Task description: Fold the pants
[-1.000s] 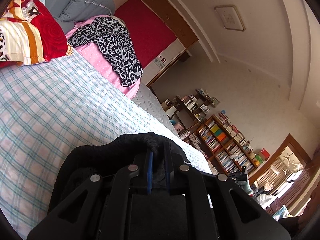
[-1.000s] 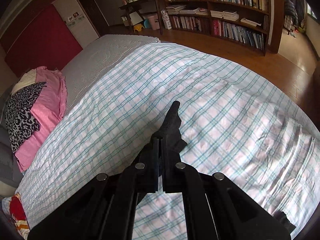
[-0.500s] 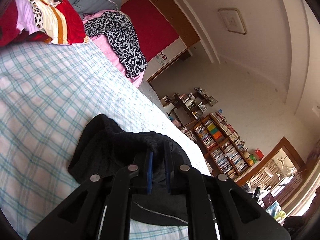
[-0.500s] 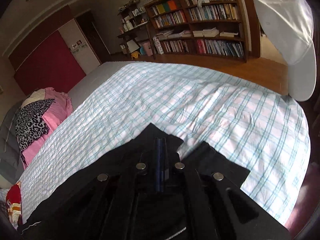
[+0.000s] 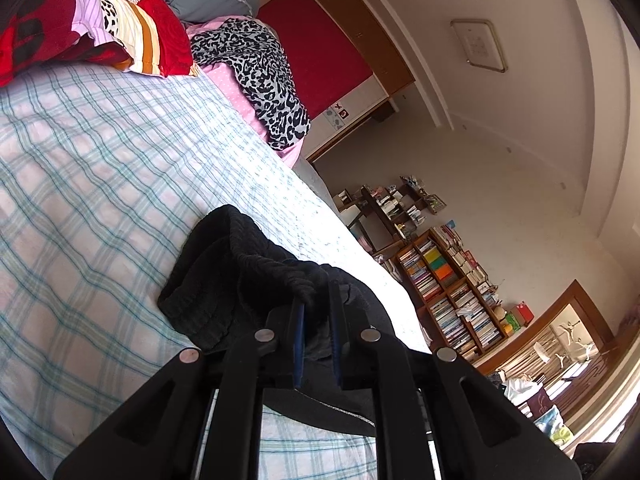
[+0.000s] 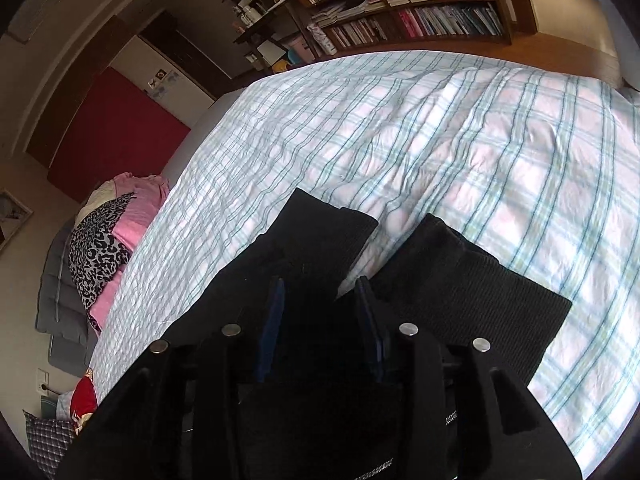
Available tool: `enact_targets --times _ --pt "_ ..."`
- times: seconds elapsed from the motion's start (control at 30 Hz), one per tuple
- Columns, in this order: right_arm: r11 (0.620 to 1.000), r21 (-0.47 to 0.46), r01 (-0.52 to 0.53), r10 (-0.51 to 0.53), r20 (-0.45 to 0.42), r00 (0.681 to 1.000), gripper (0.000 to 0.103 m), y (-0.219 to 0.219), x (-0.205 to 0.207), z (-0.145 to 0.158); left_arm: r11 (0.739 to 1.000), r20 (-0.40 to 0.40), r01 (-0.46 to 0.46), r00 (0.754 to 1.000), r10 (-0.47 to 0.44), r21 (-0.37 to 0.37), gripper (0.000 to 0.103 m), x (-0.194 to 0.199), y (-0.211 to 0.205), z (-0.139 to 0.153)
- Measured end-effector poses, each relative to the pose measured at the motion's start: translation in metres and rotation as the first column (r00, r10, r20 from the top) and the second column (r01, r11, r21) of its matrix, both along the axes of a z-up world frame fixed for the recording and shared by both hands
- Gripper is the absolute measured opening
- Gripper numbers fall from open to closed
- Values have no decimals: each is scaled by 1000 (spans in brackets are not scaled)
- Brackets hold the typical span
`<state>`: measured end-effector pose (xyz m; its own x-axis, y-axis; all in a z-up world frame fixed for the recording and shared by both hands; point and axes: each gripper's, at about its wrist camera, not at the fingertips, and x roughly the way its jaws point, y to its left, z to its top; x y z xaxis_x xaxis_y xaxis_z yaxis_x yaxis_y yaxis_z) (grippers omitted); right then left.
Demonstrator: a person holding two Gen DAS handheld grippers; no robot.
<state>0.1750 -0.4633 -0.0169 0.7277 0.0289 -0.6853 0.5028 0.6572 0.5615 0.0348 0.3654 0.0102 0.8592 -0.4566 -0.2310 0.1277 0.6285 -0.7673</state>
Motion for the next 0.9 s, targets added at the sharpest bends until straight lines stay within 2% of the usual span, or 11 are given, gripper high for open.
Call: enact_targets --times 0.2,0.3,0.37,0.47,0.5,0.53,0.57,0.7,0.9 --pt "1000 -20 -15 12 -117 993 38 -5 31 -19 1000 0 2 1000 -2 11 10 -2 -2 0" --pt "999 -12 -33 31 -124 992 38 -3 38 -23 1000 6 5 1000 -5 22 10 -1 -3 1" --pt "997 34 -65 69 -121 990 38 -3 47 -29 1000 10 5 1000 -6 28 10 -1 -4 2" --pt "997 24 -79 82 -135 987 38 0 61 -33 1000 12 5 1000 -5 29 10 0 -4 2" --pt "998 23 -66 69 -138 988 35 0 64 -34 1000 12 5 1000 -5 30 10 0 -5 2" --pt "998 18 -59 61 -142 988 26 -1 66 -34 999 12 6 1000 -6 32 10 1 -5 2" --pt "998 6 -55 55 -138 989 22 0 67 -33 999 14 7 1000 -8 36 10 2 -5 3" --pt "997 -58 -41 37 -69 997 18 5 58 -8 998 16 13 1000 -15 67 10 6 -7 8" --pt "991 -137 -1 8 57 998 18 7 14 47 996 24 36 999 -38 85 10 10 -6 13"
